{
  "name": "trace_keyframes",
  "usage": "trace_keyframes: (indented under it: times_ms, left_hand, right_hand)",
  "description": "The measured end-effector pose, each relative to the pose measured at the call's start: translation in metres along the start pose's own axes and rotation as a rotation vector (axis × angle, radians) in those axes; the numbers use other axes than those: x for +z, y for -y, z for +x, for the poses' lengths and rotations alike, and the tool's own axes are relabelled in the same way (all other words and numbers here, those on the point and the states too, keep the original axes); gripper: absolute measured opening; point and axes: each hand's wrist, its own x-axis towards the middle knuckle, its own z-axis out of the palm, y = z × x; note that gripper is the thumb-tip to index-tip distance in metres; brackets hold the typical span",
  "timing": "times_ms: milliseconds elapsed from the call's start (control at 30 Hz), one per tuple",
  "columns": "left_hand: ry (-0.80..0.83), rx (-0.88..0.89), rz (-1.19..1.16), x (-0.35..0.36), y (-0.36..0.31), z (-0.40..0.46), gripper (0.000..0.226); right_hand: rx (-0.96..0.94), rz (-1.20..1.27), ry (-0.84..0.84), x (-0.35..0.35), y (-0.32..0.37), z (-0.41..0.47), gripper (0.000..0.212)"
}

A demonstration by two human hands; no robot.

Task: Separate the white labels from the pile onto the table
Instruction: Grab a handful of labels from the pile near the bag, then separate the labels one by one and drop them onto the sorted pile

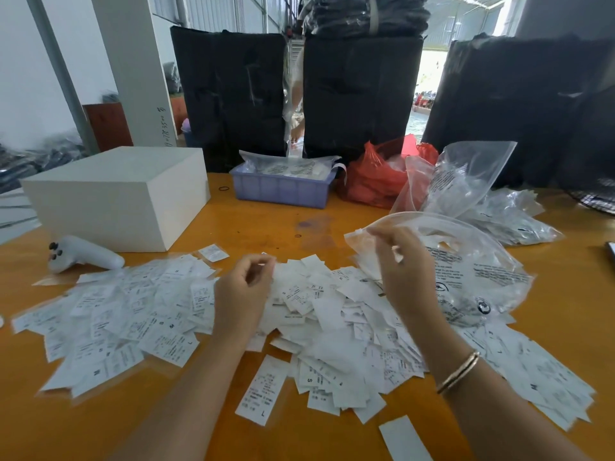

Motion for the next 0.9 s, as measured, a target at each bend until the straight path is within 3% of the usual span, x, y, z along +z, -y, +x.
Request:
trace_keyframes:
  times_ms: [67, 133, 233, 300, 400, 533, 667, 800, 900]
  left_hand:
    - [-0.097, -0.007, 0.142, -0.004, 0.008, 0.003, 0.011]
    - [-0.133, -0.005, 0.253, -0.008, 0.014, 0.006, 0.013]
    - [-0.131, 0.007, 0.458, -0.010, 0.020, 0.007, 0.011]
    - [-0.134, 0.017, 0.596, -0.008, 0.022, 0.006, 0.013]
    - [-0.131, -0.003, 0.703, -0.005, 0.021, 0.006, 0.018]
    - [-0.086, 0.017, 0.695, -0.002, 0.018, 0.005, 0.019]
    - [-0.057, 0.067, 0.633, 0.000, 0.017, 0.005, 0.016]
    - [-0.042, 0.090, 0.588, 0.002, 0.016, 0.005, 0.014]
    - [-0.025, 0.104, 0.574, 0.003, 0.016, 0.003, 0.012]
  right_hand:
    - [0.029, -0.115, -0.089, -0.009, -0.014, 0.020, 0.024]
    - [0.110, -0.268, -0.067, -0.016, -0.033, 0.035, 0.031]
    - [0.291, -0.503, 0.157, -0.023, -0.068, 0.044, 0.034]
    - [0.399, -0.672, 0.375, -0.025, -0.083, 0.041, 0.025]
    - [0.399, -0.816, 0.507, -0.021, -0.086, 0.034, 0.019]
    - [0.385, -0.804, 0.416, -0.019, -0.081, 0.035, 0.015]
    - [0.481, -0.613, 0.312, -0.021, -0.083, 0.035, 0.011]
    - [0.578, -0.379, 0.172, -0.023, -0.085, 0.037, 0.026]
    - [0.515, -0.390, 0.102, -0.025, -0.080, 0.037, 0.031]
